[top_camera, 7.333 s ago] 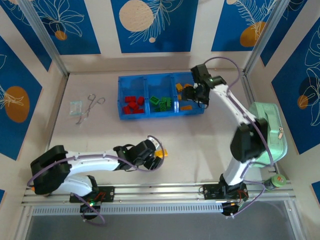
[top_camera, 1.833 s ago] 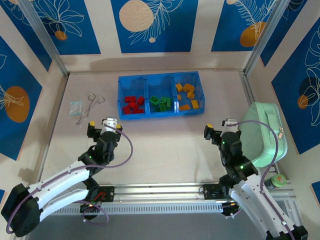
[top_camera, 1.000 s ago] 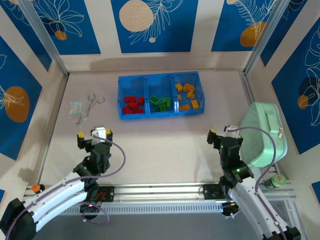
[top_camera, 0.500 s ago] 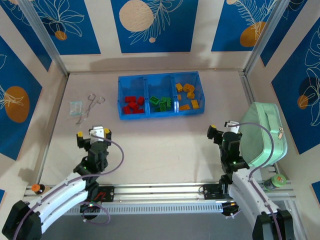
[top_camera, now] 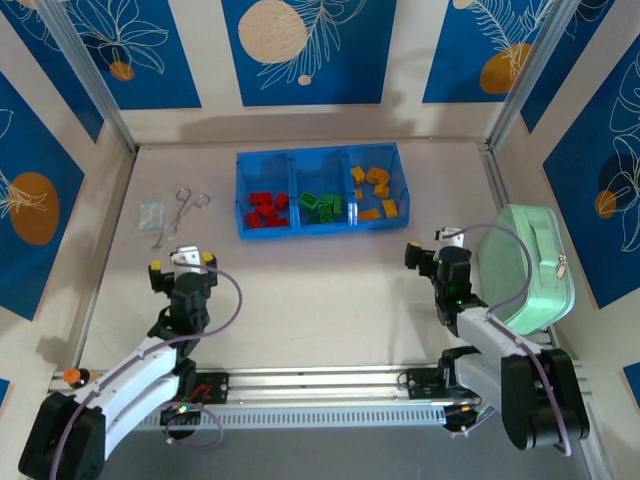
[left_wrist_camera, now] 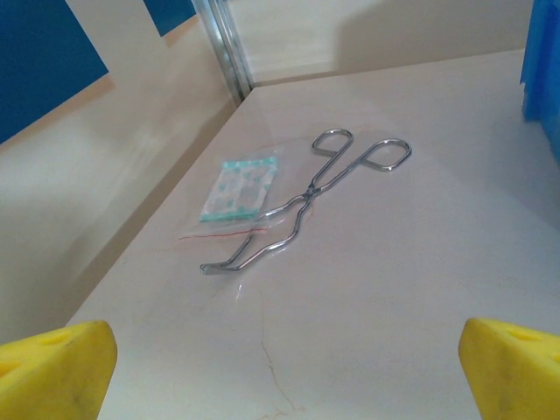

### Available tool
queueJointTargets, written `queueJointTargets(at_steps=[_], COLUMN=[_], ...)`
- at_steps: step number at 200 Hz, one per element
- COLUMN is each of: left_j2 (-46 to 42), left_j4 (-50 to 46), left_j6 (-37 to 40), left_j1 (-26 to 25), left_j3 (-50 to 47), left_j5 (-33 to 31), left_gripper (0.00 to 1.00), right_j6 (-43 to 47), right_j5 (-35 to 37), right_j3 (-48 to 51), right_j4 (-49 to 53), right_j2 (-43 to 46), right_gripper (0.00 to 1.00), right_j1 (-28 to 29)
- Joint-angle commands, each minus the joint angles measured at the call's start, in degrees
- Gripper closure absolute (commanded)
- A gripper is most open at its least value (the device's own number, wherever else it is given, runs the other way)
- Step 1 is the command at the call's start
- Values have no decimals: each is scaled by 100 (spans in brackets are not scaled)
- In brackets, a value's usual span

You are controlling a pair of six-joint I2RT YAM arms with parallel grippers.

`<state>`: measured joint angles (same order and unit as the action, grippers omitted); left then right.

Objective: Sort the legos into containers by color
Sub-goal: Reset both arms

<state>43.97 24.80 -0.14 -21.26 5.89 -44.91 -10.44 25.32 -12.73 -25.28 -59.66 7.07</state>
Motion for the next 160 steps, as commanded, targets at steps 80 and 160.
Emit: queueJointTargets(at_steps=[80, 160], left_j2=[670, 1410], left_j4=[1050, 1751], left_j6=[-126, -141], left_j1=[409, 693], left_j3=[53, 164], left_j5=[562, 716], left_gripper=[0, 0], right_j6=[294, 38], right_j5=[-607, -954], right_j3=[-498, -140], right_j4=[-1655, -3502], right_j2=[-1278, -2453], right_gripper=[1, 1], right_j1=[-214, -657])
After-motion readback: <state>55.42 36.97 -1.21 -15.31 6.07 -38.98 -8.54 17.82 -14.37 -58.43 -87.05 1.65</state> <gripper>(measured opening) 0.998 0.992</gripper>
